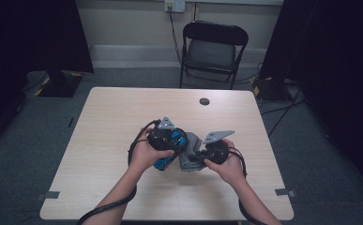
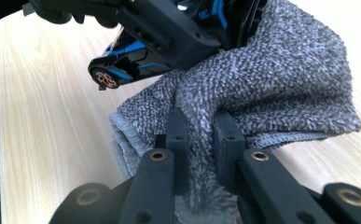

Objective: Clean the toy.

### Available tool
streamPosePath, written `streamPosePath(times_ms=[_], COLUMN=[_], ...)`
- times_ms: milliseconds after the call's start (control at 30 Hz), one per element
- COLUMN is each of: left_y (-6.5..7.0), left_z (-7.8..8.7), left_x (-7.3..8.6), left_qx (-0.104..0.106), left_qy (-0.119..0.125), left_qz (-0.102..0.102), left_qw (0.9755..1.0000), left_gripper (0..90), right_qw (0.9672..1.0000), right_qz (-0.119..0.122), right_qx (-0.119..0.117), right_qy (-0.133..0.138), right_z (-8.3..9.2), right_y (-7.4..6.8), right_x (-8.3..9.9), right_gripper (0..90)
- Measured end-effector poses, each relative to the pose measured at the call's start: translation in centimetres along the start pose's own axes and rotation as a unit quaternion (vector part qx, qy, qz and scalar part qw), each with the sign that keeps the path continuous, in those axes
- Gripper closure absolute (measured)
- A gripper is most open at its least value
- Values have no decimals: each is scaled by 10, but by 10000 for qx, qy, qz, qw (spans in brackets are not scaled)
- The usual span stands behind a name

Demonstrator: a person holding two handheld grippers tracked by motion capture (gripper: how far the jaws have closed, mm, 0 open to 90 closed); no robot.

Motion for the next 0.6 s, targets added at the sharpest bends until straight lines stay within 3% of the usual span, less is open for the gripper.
streamPosePath(times_ms=[200,600], left_y=[1,5], left_z=[0,-5], left_x=[-3,-8], left_qx=[21,44], left_qy=[-8,26], left_qz=[-25,-11], left_qw=[10000,10000], left_gripper=[255,255], right_qw=[9999,9996], right_qz=[93,190], right_qx=[-139,-193], right_qy=[8,-81], right_z=[-5,-10], right_y=[-6,-10], right_x=[-2,1], right_gripper=[795,795])
Point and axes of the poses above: each handheld gripper's, and its own axes: z roughly backward along the jaws, x roughly out of its underside, y roughly to its right, the point moved 9 cm from there along -z, roughly forward along the jaws, and after that the axes turned 8 degrees about z, right-handed, at the moved point
